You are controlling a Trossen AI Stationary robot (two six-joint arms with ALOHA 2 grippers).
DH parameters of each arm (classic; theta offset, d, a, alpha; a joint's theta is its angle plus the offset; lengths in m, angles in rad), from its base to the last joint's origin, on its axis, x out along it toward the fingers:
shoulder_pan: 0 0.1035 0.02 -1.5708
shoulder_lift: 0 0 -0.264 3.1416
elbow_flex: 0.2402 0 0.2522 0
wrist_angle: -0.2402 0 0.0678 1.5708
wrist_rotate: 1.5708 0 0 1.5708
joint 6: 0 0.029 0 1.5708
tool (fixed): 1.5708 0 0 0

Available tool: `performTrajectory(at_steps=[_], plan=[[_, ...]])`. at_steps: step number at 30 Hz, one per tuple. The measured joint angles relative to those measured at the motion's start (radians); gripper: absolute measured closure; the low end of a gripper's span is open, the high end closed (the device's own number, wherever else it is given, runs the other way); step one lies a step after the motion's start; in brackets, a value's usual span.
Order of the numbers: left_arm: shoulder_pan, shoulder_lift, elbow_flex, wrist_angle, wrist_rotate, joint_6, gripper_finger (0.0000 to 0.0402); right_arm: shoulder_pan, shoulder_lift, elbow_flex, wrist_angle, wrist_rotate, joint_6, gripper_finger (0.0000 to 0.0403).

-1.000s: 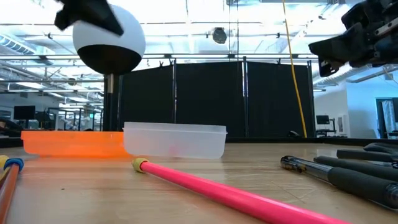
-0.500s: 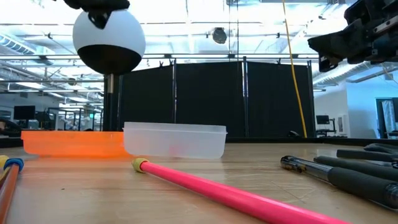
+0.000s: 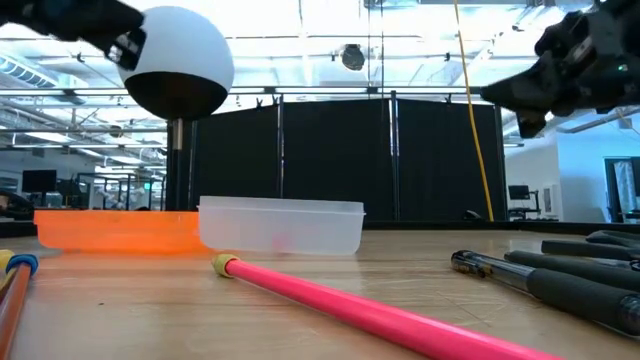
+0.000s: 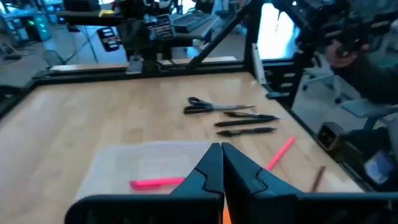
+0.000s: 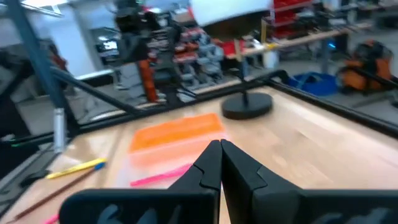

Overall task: Pick & place school supplies into a supply box
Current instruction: Put the pink pen into the supply box

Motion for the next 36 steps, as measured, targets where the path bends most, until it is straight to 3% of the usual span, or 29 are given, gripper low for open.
performTrajectory(at_steps=[5,13,19,23,28,36], plan=[[-0.038,-0.093,-0.089,0.009,0.0,-0.005,0.0398,0.0,0.071,0.0,0.024,0.0,0.133,0.0403],[-0.072,-0.154,-0.179,0.032,0.023,-0.002,0.0394,0.054,0.222,0.095,0.074,-0.002,0.102,0.0403],[-0.072,-0.152,-0.241,0.05,-0.008,-0.099,0.0384,0.159,0.469,0.391,0.06,0.006,0.046,0.0403],[-0.072,-0.152,-0.277,0.058,-0.012,-0.09,0.0368,0.228,0.669,0.636,-0.105,0.029,0.066,0.0403],[-0.072,-0.152,-0.321,0.151,-0.013,-0.075,0.0365,0.326,0.951,0.945,-0.423,0.05,0.224,0.0403],[-0.071,-0.153,-0.321,0.238,-0.063,-0.027,0.0364,0.437,1.433,1.527,-0.783,0.03,0.439,0.0403]])
